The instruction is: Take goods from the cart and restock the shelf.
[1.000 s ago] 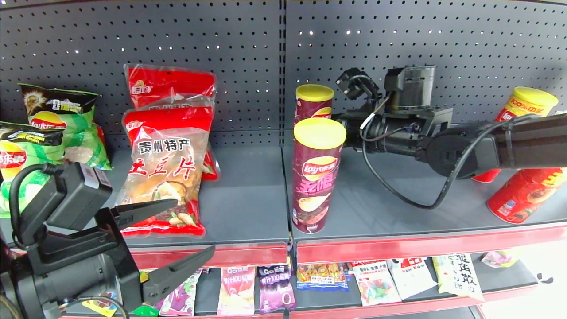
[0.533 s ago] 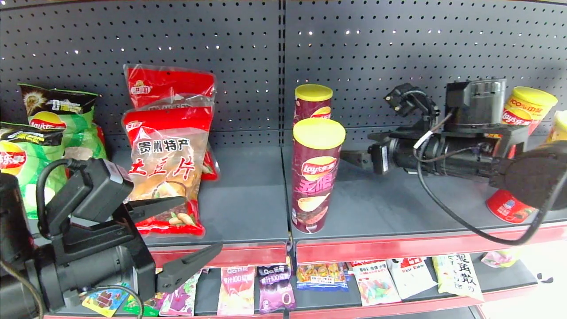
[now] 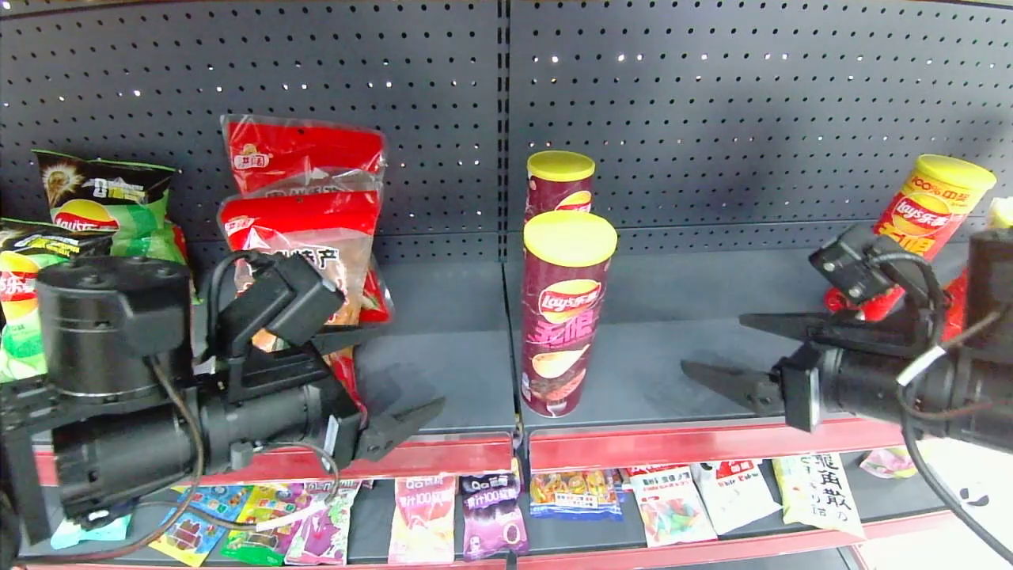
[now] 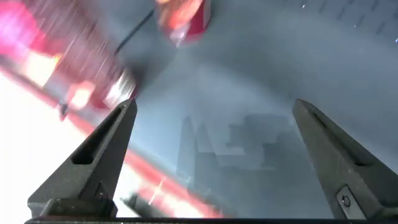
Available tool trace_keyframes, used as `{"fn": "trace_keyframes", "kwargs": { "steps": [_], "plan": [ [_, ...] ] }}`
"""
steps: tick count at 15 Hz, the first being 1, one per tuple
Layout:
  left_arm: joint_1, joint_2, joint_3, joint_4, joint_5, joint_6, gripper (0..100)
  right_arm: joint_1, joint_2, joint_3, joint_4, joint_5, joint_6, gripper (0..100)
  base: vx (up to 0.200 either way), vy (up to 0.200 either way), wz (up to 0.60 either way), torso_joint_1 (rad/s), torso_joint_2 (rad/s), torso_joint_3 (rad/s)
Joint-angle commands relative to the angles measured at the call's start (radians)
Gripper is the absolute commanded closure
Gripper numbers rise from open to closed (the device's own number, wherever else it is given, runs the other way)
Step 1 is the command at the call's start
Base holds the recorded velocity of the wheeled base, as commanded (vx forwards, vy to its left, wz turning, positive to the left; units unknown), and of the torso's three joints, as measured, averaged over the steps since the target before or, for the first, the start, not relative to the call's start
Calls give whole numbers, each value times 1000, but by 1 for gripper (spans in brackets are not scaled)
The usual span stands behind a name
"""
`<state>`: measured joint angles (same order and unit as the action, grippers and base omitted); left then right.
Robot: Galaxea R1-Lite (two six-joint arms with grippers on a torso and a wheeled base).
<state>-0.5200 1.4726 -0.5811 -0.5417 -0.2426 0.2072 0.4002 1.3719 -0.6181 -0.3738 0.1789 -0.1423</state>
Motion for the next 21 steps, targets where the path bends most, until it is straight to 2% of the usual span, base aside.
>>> {"fn": "trace_keyframes", "kwargs": {
  "steps": [1,3,7,12,19,21],
  "plan": [
    [-35,140,-69,0,2,24,0,14,-182,133,0,2,3,0,0,0,0,0,0,0],
    [-49,175,-89,2,6,38,0,9,-209,139,-2,1,4,0,0,0,0,0,0,0],
    [-78,232,-112,0,29,40,0,-12,-214,115,-2,-1,7,0,0,0,0,0,0,0],
    [-106,331,-212,0,37,40,0,-32,-215,115,-2,-1,15,0,0,0,0,0,0,0],
    [-109,365,-249,0,37,41,0,-43,-221,115,-2,-1,17,0,0,0,0,0,0,0],
    [-100,374,-249,2,66,41,0,-44,-221,115,-2,-1,17,0,0,0,0,0,0,0]
  ]
}}
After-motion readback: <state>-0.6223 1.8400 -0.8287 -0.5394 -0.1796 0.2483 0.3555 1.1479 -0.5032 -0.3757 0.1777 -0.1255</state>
